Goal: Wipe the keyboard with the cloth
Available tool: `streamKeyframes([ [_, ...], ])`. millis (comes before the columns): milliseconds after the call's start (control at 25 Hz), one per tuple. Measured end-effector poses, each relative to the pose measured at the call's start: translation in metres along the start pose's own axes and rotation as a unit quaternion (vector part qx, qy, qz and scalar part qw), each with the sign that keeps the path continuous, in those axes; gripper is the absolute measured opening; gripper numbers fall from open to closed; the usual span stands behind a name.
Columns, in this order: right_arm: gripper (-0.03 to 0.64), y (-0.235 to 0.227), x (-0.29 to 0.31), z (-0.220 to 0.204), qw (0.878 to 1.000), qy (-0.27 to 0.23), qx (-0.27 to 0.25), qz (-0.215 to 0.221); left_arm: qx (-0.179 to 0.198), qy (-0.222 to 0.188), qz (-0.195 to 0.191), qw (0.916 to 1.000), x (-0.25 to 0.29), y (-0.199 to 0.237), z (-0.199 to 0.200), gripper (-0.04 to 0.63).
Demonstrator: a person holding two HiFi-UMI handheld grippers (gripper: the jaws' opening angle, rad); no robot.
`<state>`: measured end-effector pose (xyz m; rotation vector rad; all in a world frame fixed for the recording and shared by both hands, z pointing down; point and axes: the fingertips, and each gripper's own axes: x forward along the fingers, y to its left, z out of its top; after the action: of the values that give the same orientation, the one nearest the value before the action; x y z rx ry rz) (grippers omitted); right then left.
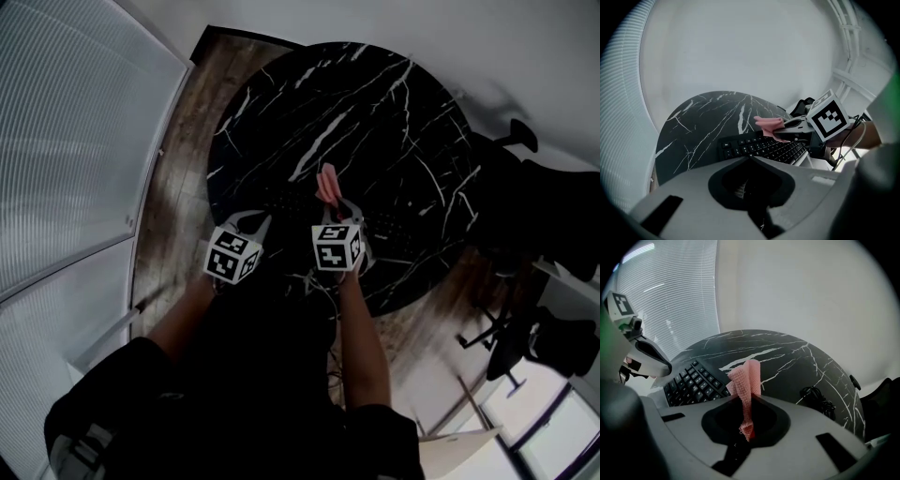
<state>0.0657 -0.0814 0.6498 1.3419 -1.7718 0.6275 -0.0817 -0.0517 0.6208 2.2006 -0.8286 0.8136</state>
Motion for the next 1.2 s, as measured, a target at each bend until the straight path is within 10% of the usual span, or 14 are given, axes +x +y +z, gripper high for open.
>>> streamKeyframes([
  [1200,0.008,0.138,0.034,0.071,0.994,0.008,-0.091,0.063,-0.041,-0.02,0.013,0.9989,-0.054,0.078,-0.028,-0.002],
])
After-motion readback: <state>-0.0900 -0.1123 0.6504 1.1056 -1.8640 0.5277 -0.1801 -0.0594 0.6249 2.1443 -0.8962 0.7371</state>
